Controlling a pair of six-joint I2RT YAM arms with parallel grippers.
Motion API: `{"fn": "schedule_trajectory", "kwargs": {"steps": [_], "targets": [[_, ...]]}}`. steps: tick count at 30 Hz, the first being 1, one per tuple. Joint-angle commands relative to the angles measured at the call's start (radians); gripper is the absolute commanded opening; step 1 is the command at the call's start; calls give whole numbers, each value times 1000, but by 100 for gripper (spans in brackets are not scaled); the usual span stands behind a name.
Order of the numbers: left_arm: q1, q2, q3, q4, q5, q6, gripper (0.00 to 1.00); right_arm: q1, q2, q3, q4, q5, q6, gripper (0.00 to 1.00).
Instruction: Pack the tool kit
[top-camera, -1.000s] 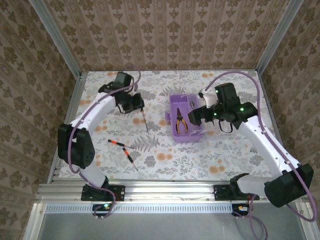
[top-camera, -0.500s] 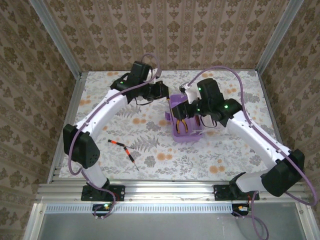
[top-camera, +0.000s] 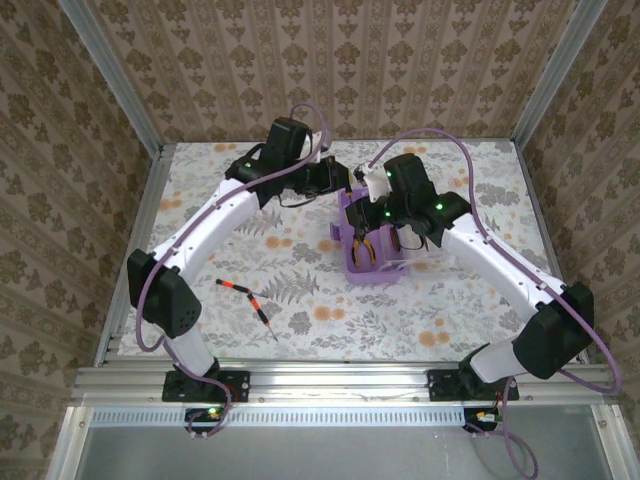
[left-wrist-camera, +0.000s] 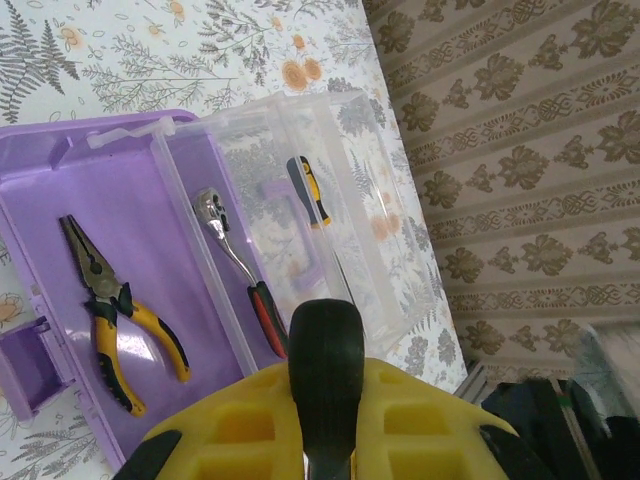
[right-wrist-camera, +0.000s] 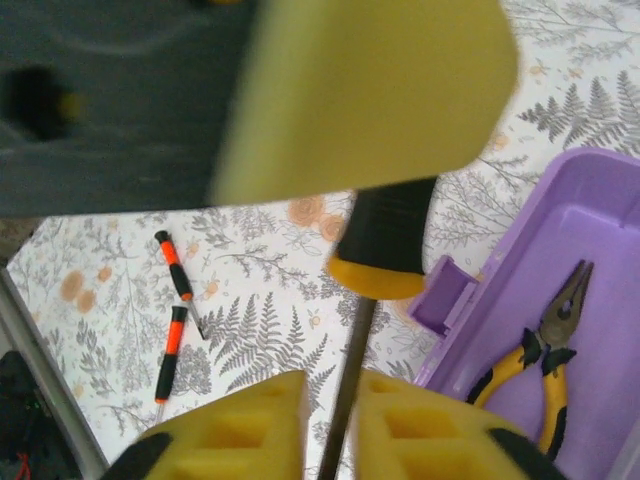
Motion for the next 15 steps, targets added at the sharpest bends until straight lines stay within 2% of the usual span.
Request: {"fn": "schedule_trajectory", "kwargs": {"steps": [1,2,3,5,9,10,11,12,15], "targets": [[-3,-24,37,-3,17,1,0,6,-10,28,2,37,-5,6],[-4,-23,38,-5,21,2,0,5,-11,30,0,37,-8,0],[-5,-22,41,-10,24,7,0,6,-11,34,-5,35,-12,0],[-5,-20,51,-30,21,26,8,6,-16,45,-19,30,-18,0],[25,-22,104,-156,-49,120,34,-5,-37,61,-58,38,-40,0],[46,-32,113,-200,-90,150,44,-16,-70,62,-92,40,-44,0],[67,-45,117,-236,-127,176,66,-32,-86,64,-111,38,-49,0],[97,-64,117,-273,-169,206,100,-59,-100,63,-136,38,-55,0],[203,-141,57,-336,-232,261,100,-180,-139,48,-202,43,-67,0]]}}
